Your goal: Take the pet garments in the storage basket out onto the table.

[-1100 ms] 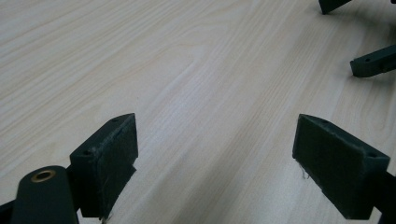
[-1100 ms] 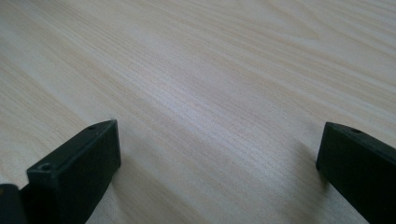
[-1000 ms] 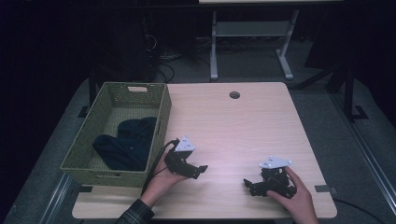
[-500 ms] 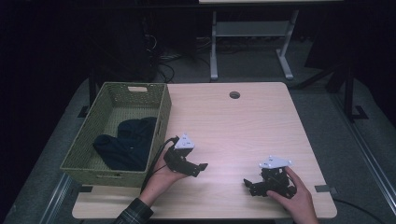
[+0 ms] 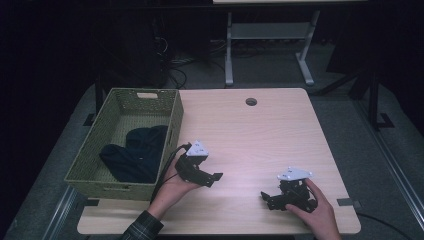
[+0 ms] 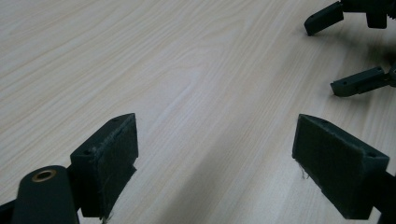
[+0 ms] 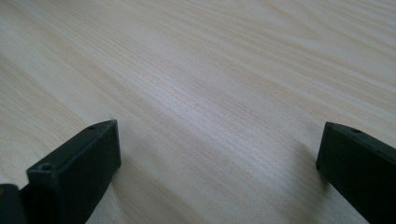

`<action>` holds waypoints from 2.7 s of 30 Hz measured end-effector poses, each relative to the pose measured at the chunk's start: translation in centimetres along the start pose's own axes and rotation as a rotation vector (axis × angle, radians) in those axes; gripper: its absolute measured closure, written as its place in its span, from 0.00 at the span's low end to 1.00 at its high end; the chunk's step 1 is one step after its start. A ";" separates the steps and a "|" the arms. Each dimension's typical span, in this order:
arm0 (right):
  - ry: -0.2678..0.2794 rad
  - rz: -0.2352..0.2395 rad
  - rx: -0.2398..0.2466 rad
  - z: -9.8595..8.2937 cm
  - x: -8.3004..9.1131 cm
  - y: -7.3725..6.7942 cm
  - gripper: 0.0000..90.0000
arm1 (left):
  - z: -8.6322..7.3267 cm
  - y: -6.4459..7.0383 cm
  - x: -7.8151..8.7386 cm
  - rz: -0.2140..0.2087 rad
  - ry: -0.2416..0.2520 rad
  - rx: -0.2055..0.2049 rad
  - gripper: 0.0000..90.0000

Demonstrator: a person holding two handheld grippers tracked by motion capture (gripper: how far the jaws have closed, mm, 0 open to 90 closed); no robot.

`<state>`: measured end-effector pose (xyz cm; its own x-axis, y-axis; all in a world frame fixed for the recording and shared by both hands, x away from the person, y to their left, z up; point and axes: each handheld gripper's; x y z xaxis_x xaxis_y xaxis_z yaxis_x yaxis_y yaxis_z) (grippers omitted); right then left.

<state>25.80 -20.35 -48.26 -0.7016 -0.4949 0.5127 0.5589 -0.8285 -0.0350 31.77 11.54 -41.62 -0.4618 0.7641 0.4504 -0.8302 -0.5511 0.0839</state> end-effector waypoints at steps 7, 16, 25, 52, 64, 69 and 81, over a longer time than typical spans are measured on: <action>0.000 0.001 -0.001 0.0 0.0 0.0 0.00 | 0.6 -0.2 0.3 -0.005 0.004 0.001 0.15; 0.001 0.002 0.001 0.0 0.0 0.0 0.00 | 1.8 -0.6 0.9 -0.001 0.028 -0.003 0.15; 0.001 0.001 -0.001 0.0 0.0 0.0 0.00 | 2.7 -0.7 1.1 -0.007 0.035 -0.009 0.15; 0.002 0.002 0.001 0.0 0.0 0.0 0.00 | 5.2 -1.8 2.6 -0.015 0.055 -0.005 0.14; 0.002 0.003 0.002 0.0 0.0 0.0 0.00 | 5.3 -2.5 3.8 -0.001 0.052 -0.008 0.14; 0.000 0.003 0.002 0.0 0.0 0.0 0.00 | 5.5 -2.8 4.5 0.006 0.053 -0.008 0.14; 0.000 0.003 0.002 0.0 0.0 0.0 0.00 | 5.5 -4.1 6.3 0.030 0.067 0.007 0.15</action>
<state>25.83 -20.36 -48.26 -0.7000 -0.4973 0.5126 0.5617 -0.8266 -0.0349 33.97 16.74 -34.26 -0.5066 0.7675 0.3928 -0.8134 -0.5765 0.0775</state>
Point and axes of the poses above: each handheld gripper's, and its own axes: x roughly backward along the jaws, z roughly out of its top, y roughly to its right, and after that the axes turned 15 degrees about y, right-handed
